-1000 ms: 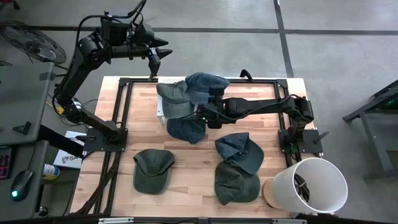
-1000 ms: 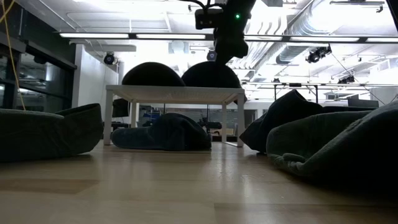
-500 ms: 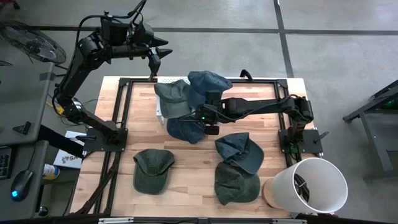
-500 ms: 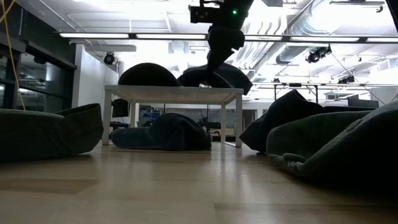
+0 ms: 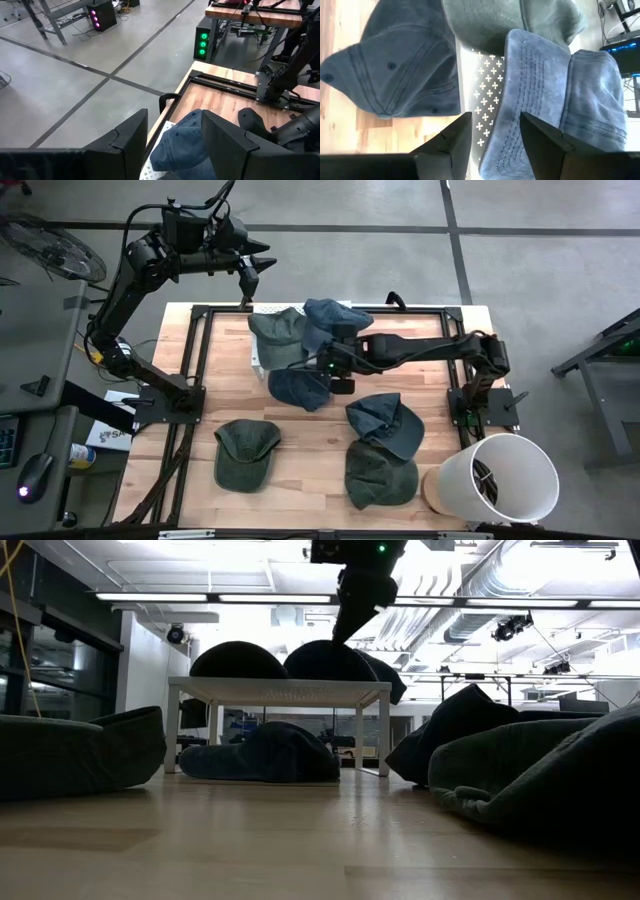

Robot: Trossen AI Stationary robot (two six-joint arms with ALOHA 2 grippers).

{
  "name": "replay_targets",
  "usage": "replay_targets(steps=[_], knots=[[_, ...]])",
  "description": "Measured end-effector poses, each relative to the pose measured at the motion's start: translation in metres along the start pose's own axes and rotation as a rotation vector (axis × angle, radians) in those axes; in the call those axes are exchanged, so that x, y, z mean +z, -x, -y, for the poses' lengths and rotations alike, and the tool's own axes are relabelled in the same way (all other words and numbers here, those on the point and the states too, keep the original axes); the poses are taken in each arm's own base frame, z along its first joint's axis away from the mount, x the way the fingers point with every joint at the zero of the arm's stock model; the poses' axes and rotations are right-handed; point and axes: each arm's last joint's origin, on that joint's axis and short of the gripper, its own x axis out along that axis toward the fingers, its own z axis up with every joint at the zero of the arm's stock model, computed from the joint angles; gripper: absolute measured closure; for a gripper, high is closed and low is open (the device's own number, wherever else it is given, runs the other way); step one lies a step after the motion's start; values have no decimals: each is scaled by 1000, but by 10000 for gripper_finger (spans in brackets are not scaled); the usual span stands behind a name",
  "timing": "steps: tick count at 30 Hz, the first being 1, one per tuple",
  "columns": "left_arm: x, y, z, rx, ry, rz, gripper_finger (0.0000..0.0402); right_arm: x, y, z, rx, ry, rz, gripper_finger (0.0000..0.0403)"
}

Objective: Pick & Place hat
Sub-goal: Put the left blue cap on the shelf, then stack the right blue cap on the blue cap on the shelf

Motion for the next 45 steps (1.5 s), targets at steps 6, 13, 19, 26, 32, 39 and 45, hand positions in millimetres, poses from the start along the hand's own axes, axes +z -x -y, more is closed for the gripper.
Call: replay_targets(steps=[6,13,19,26,32,39,45], knots=[[0,0,0,2,0,0,220,0,1,0,11,-24,5,237],[0,0,0,6,0,-1,220,1,3,1,2,-63,20,220],[0,0,0,8,0,-1,220,3,8,5,-12,-105,56,202],[0,0,0,9,1,-2,220,5,18,10,-19,-161,101,193],[-1,0,0,5,2,-11,220,2,41,22,-34,-293,155,194],[-1,0,0,5,-1,-12,220,-11,81,40,-53,-494,222,194],[-1,0,0,4,-1,-12,220,-26,108,49,4,-601,231,194]])
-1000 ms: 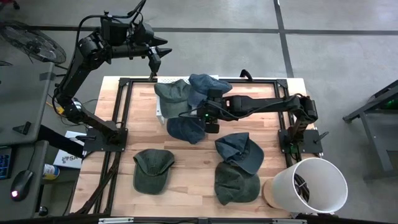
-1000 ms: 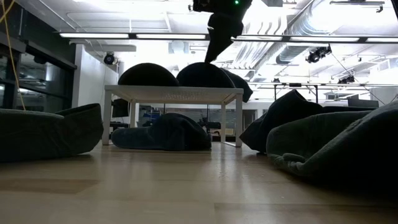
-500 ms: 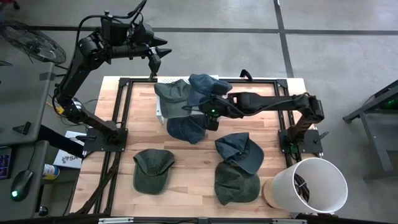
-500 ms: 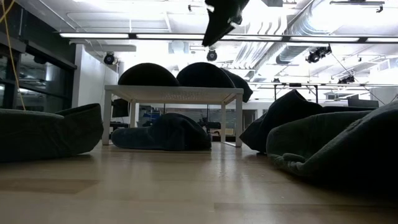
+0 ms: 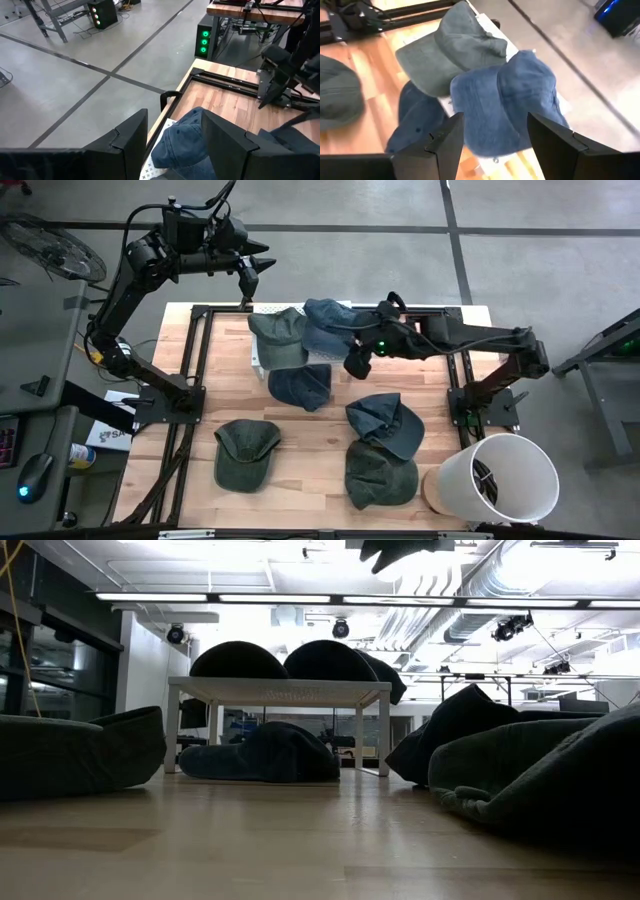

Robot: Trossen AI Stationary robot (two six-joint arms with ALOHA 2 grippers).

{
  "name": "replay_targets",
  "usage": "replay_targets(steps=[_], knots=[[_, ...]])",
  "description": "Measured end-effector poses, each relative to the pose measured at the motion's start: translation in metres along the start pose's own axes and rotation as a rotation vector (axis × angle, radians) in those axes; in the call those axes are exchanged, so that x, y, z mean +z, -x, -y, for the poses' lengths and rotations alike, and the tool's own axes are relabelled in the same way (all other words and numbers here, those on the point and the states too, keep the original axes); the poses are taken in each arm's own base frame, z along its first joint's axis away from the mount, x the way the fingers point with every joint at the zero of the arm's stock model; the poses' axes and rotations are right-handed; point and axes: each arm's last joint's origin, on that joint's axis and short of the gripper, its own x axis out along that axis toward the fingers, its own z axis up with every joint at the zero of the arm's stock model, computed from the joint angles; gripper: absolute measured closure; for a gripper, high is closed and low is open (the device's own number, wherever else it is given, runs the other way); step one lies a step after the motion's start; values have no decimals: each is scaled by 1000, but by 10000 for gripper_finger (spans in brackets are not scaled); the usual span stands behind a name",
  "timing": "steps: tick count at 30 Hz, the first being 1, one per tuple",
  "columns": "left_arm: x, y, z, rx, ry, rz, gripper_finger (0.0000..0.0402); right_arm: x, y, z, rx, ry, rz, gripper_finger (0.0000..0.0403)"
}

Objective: Pick & Place hat
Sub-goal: Stack the right blue cap on the blue cap on the shelf

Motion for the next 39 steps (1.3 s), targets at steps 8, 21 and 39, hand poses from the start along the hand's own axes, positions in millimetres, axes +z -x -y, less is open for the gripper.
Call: replay_targets(steps=[8,21,39], knots=[[0,0,0,-7,-2,1,220,-6,5,0,89,-56,-65,194],[0,0,0,-10,-1,-2,220,-22,18,-33,178,14,-110,194],[-9,1,4,-95,44,-86,220,-61,18,-83,120,-68,-313,194]])
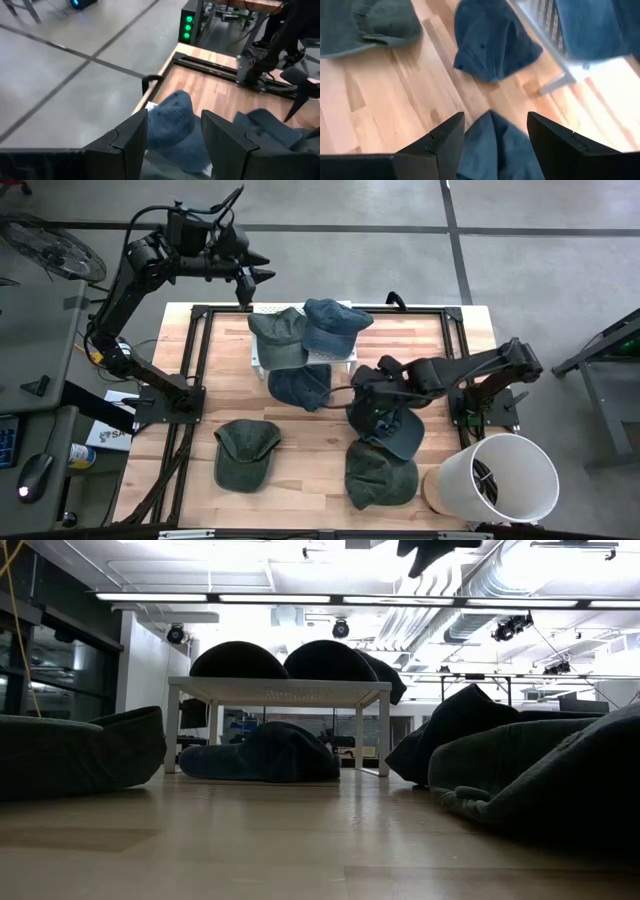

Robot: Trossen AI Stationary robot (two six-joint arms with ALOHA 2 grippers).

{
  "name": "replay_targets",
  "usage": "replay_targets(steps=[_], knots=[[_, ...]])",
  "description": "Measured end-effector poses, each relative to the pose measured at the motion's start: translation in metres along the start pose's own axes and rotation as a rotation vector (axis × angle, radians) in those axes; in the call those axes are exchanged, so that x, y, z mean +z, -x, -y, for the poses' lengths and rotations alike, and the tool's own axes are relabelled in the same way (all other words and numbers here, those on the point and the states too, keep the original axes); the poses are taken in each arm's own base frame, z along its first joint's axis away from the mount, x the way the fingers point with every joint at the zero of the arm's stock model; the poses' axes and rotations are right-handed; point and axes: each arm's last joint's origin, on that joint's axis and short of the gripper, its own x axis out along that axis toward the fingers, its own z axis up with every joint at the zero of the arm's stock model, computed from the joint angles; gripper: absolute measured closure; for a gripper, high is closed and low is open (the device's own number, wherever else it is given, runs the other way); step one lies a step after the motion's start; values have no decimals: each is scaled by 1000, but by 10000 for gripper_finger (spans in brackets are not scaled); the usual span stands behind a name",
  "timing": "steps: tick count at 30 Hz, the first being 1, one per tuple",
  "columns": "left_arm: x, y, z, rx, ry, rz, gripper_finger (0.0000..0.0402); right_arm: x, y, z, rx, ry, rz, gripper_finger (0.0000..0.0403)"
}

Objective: Pick & Place hat
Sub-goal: Stack the right blue cap on the blue cap on the shelf

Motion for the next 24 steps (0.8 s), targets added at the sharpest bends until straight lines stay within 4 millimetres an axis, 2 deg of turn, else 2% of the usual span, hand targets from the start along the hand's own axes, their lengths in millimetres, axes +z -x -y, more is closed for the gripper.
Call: replay_targets(steps=[8,14,24], knots=[[-6,0,1,-9,0,-62,220,-9,-24,-14,16,-232,-173,194],[-6,0,3,-105,-12,-51,220,-17,-42,-30,66,-295,-303,194],[-8,1,5,-168,-74,-63,220,-22,-81,-55,79,-349,-353,194]])
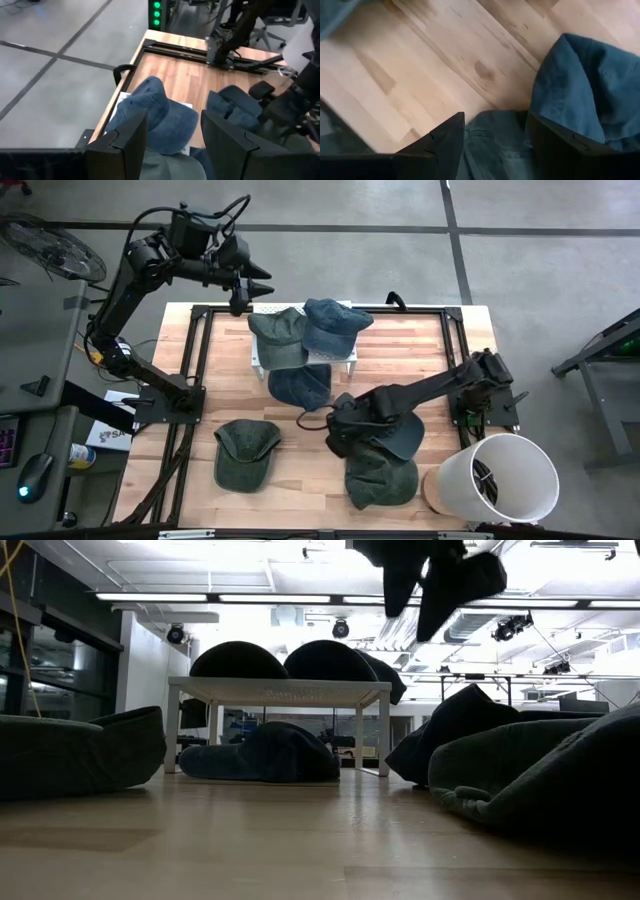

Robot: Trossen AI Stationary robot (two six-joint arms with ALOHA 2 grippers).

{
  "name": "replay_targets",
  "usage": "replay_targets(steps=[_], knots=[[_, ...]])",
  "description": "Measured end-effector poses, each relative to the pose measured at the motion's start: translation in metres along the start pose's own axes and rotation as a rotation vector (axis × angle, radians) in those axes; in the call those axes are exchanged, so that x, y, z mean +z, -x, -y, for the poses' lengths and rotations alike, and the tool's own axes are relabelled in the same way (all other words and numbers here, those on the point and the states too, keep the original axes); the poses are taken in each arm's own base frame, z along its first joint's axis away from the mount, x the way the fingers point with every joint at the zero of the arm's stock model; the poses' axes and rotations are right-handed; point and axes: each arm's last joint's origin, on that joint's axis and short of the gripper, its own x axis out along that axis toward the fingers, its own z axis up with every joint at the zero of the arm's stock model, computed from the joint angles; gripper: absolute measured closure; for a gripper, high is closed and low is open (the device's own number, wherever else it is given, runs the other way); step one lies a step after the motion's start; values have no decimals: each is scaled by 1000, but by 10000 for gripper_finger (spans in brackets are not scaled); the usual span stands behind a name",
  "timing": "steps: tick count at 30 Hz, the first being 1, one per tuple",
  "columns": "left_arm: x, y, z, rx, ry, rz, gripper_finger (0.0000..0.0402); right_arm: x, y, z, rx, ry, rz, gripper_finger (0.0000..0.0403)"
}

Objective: Pick & Place hat
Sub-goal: Stack the right blue cap on the blue cap on the shelf

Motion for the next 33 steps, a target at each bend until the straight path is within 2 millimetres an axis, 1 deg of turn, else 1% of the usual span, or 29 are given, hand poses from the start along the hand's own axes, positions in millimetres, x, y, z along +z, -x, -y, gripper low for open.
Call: replay_targets(steps=[4,9,12,16,19,22,26,31,33], knots=[[-3,0,1,-30,2,-26,220,-1,-20,-2,-50,-8,-44,194],[-4,0,2,-38,7,-38,220,5,-42,2,-130,-69,-69,194],[-4,0,2,-38,29,-36,220,6,-51,7,-198,-147,-88,194],[-4,0,2,-48,25,-35,220,5,-50,11,-257,-180,-53,194],[-5,0,2,-49,45,-40,220,4,-47,15,-301,-169,-55,194],[-4,1,2,-49,64,-31,220,2,-46,17,-315,-160,-81,194],[-3,0,2,-62,61,-29,220,2,-45,17,-331,-147,-60,194],[-4,0,3,-79,115,-39,220,1,-48,16,-313,-132,-83,194],[-2,0,3,-79,103,-18,220,0,-47,15,-329,-130,-50,194]])
